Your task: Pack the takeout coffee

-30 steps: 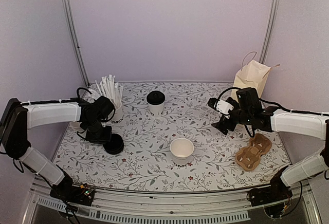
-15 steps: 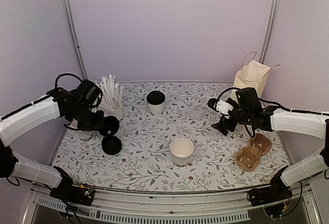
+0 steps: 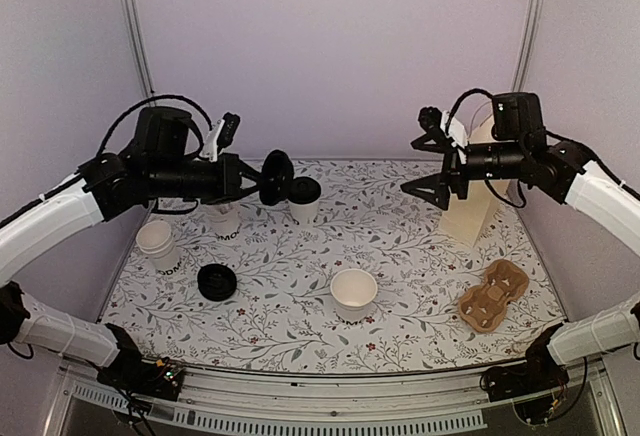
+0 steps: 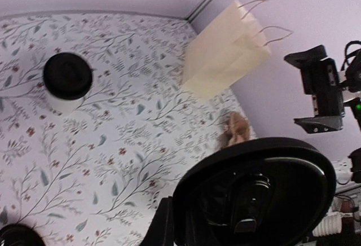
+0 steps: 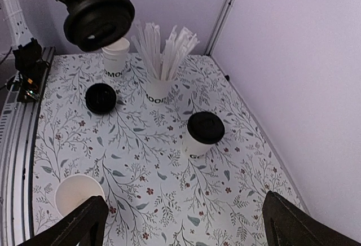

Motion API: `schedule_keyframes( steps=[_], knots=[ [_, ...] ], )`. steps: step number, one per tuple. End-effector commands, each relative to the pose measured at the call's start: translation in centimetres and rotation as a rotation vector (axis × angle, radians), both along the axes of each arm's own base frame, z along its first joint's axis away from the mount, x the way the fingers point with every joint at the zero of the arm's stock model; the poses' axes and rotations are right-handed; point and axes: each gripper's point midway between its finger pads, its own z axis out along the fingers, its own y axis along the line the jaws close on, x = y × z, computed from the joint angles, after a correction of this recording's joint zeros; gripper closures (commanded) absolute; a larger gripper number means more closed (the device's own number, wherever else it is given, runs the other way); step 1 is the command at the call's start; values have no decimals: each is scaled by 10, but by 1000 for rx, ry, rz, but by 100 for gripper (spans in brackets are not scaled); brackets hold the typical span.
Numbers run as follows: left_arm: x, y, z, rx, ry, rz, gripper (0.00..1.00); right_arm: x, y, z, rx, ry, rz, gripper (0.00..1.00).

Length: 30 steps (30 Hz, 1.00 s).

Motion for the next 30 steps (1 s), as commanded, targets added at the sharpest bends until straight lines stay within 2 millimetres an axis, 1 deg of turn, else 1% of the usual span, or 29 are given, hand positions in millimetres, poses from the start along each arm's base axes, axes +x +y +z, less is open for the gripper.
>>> schedule_keyframes(
  steps=[1, 3, 6, 7, 10, 13, 17, 24, 30],
  knots=[
    [3, -53, 77, -346, -185, -169, 95, -39, 17, 49, 119, 108, 191, 1],
    [6, -65, 89, -445, -213, -200, 95, -41, 24, 73, 167, 109, 219, 1],
    [7, -85, 101, -564, -231, -270, 94, -44, 38, 102, 219, 91, 260, 1],
    [8, -91, 103, -595, -230, -291, 94, -47, 43, 109, 230, 90, 276, 1],
    [8, -106, 111, -681, -232, -355, 94, -48, 63, 116, 243, 92, 303, 1],
    [6, -118, 116, -736, -227, -410, 94, -52, 79, 118, 251, 102, 342, 1],
    [1, -123, 121, -784, -244, -448, 94, -55, 92, 120, 258, 119, 362, 1],
    [-9, -130, 118, -801, -252, -497, 94, -55, 98, 115, 269, 154, 372, 1],
    [-12, -136, 116, -805, -241, -511, 94, -58, 99, 119, 284, 161, 397, 1]
  ],
)
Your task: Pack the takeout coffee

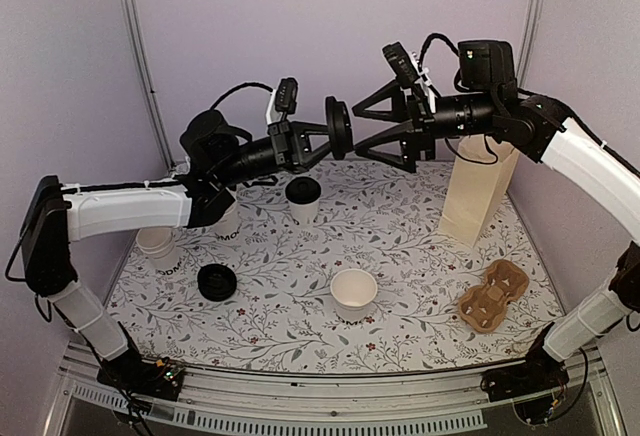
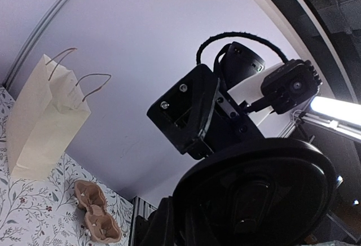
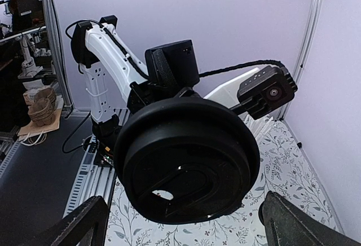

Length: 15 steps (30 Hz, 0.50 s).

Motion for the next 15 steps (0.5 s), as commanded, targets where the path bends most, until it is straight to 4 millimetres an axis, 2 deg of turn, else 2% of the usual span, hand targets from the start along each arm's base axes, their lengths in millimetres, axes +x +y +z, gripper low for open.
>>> schedule_keyframes(
  steps=[1, 7, 15],
  knots=[
    [-10, -5, 13, -43, -38, -36, 94, -5, 4, 13, 38, -1, 36, 1],
    [-8, -7, 8, -42, -20, -29, 94, -15, 10, 8, 27, 2, 75, 2],
    [-7, -7, 8, -53, -16, -30, 94, -15, 14, 7, 29, 3, 76, 7]
  ],
)
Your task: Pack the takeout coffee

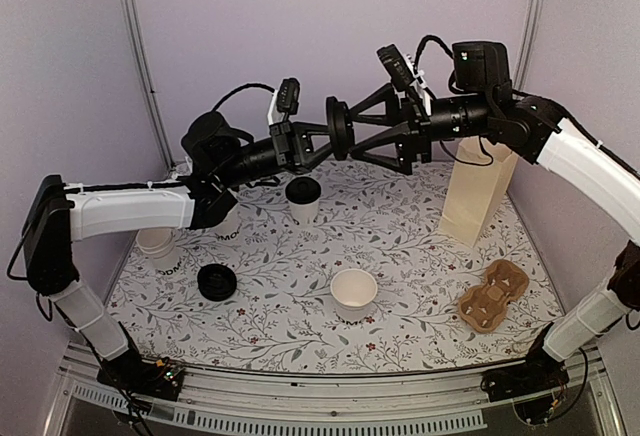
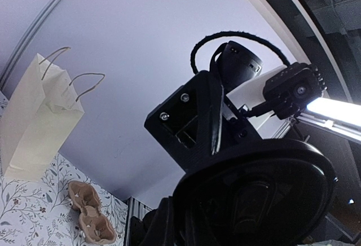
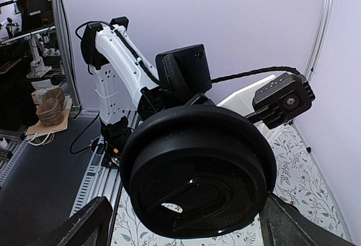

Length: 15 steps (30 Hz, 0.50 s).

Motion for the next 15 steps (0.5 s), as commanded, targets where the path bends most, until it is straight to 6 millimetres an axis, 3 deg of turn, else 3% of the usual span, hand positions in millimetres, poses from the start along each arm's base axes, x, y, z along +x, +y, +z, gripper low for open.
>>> schedule_keyframes(
  steps=[1, 15],
  knots=[
    [-4, -3, 7, -33, -19, -11, 94, -3, 7, 7, 19, -6, 21, 8],
    [-1, -6, -1, -21, 0, 1, 93, 13, 16, 8, 35, 57, -46, 21]
  ],
)
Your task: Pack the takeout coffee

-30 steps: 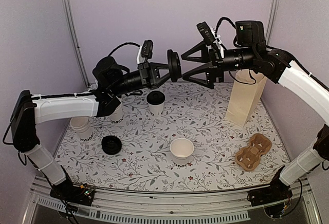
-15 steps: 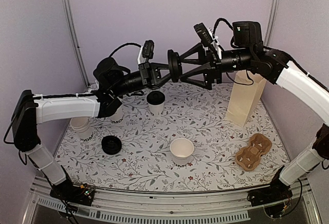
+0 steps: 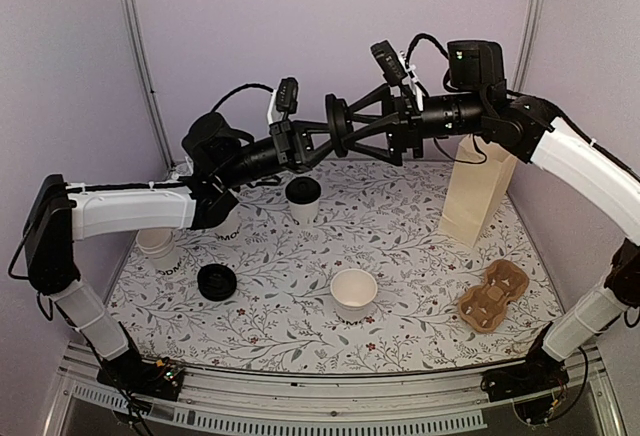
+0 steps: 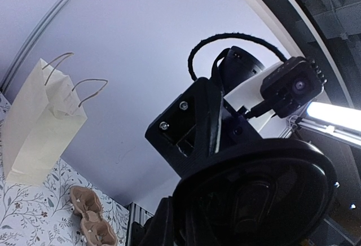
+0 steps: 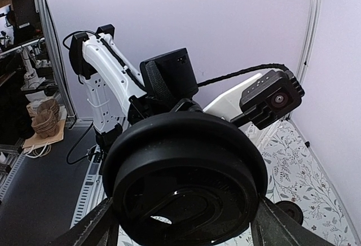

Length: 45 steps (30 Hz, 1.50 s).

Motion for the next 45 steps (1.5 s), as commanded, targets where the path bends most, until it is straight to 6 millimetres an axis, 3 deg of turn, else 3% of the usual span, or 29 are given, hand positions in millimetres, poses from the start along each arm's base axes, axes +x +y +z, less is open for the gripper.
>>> schedule_keyframes(
  steps=[1, 4, 8, 11, 13, 19, 24, 28, 34, 39, 45],
  knots=[
    [-5, -5, -3, -4, -4, -16, 92, 2, 8, 6, 22, 16, 0, 23],
    [-2, -5, -7, 16, 9, 3, 82, 2, 9, 3, 17, 23, 1, 27],
    [2, 0, -16, 74, 24, 61, 54, 4, 5, -2, -5, 14, -29, 29],
    [5, 10, -26, 157, 24, 131, 44, 4, -2, -13, -55, -22, -57, 30],
    [6, 21, -35, 238, 23, 196, 41, 4, -11, -23, -100, -60, -79, 30],
    [20, 75, -61, 625, -52, 476, 33, -1, -31, -84, -317, -143, -69, 31],
    [42, 116, -46, 803, -249, 693, 20, 3, -38, -123, -465, -176, -45, 32],
    [61, 136, -23, 778, -310, 804, 1, 6, -34, -132, -549, -174, -23, 32],
    [81, 163, -27, 811, -340, 927, 1, -4, -20, -168, -748, -201, 44, 30],
    [69, 174, -37, 792, -372, 942, 2, -30, -17, -214, -934, -214, 123, 30],
    [63, 180, -46, 809, -396, 940, 2, -47, -24, -257, -1132, -260, 181, 31]
  ],
)
